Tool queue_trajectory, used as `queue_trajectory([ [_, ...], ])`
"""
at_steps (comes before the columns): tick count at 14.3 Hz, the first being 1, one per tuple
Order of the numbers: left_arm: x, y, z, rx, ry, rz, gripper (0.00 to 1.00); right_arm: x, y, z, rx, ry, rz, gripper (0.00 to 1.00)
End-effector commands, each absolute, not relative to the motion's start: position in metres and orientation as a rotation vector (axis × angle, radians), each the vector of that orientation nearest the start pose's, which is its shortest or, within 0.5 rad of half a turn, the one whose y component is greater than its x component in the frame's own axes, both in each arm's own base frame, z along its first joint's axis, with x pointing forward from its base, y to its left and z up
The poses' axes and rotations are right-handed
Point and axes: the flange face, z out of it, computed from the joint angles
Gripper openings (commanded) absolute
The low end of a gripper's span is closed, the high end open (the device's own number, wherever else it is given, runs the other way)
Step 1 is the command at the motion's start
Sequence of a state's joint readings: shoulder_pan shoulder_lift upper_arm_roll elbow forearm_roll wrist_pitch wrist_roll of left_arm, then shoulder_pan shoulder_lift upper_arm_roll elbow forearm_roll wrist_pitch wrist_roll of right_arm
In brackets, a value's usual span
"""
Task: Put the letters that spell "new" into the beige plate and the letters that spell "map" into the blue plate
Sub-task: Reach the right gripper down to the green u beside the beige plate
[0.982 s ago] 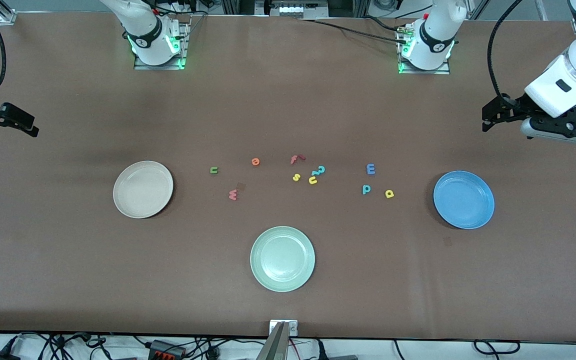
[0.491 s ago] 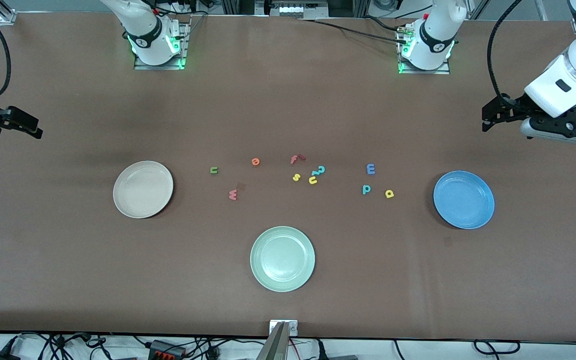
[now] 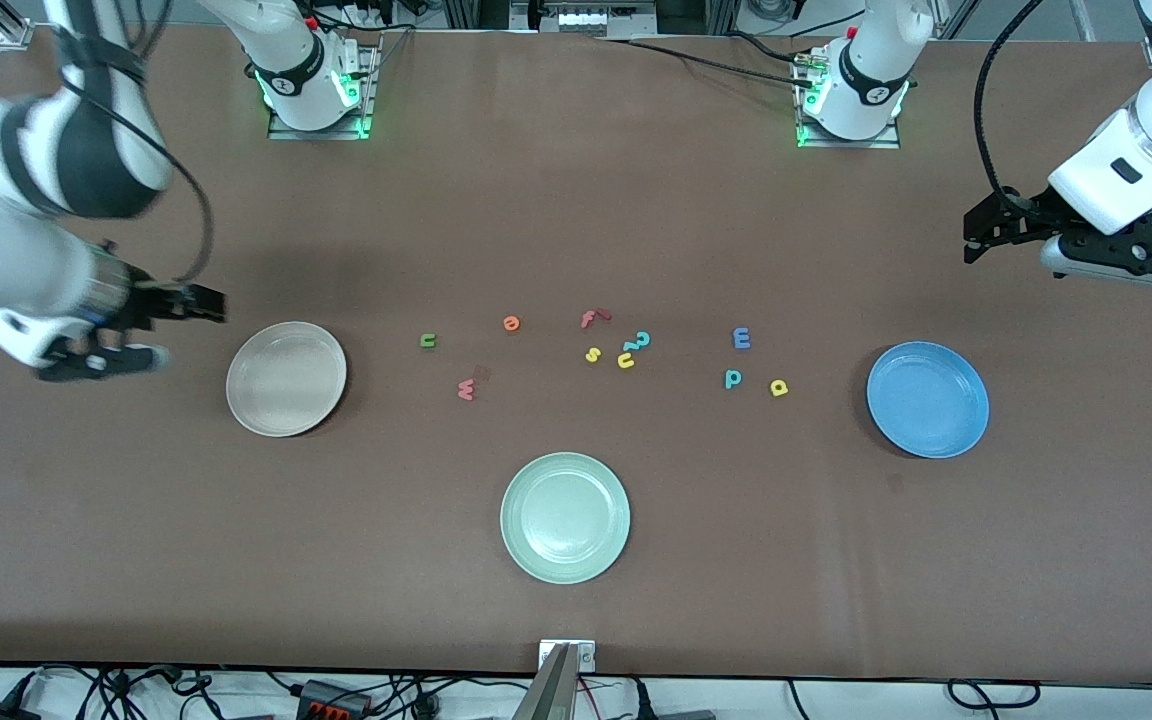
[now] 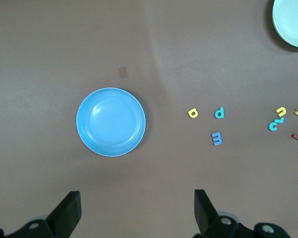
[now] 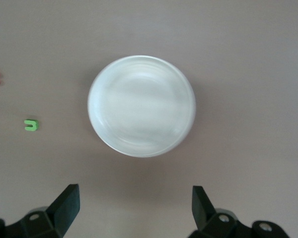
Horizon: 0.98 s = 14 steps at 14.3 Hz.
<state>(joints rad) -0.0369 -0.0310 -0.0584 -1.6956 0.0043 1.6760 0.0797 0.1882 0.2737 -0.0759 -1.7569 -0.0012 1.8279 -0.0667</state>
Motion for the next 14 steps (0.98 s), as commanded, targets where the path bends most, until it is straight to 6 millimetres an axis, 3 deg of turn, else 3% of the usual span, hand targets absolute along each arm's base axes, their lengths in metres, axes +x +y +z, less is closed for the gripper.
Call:
queue_trajectory([
  [1, 0.546, -0.054, 0.599, -3.111, 0.265, -0.017, 1.0, 0.612, 0.119, 0.353, -3.077, -0.265, 0.345, 1.0],
  [3, 0.546, -0.054, 0.599, -3.111, 0.265, -0.017, 1.0, 0.608, 0.163, 0.331, -3.067, -0.343, 0.333, 1.0],
  [5, 0.546, -0.054, 0.599, -3.111, 0.265, -0.017, 1.0, 0.6, 0.188, 0.302, -3.102, -0.228, 0.33, 1.0],
  [6, 0.546, -0.054, 0.599, -3.111, 0.265, -0.017, 1.0, 0.59, 0.212, 0.292, -3.111, -0.22, 0.305, 1.0],
  [8, 0.546, -0.054, 0.599, -3.111, 0.265, -0.017, 1.0, 0.582, 0.226, 0.27, -3.135, -0.101, 0.307, 1.0],
  [14, 0.546, -0.055, 0.599, -3.111, 0.268, -0.017, 1.0, 0.564, 0.264, 0.216, -3.175, -0.004, 0.364, 0.99],
])
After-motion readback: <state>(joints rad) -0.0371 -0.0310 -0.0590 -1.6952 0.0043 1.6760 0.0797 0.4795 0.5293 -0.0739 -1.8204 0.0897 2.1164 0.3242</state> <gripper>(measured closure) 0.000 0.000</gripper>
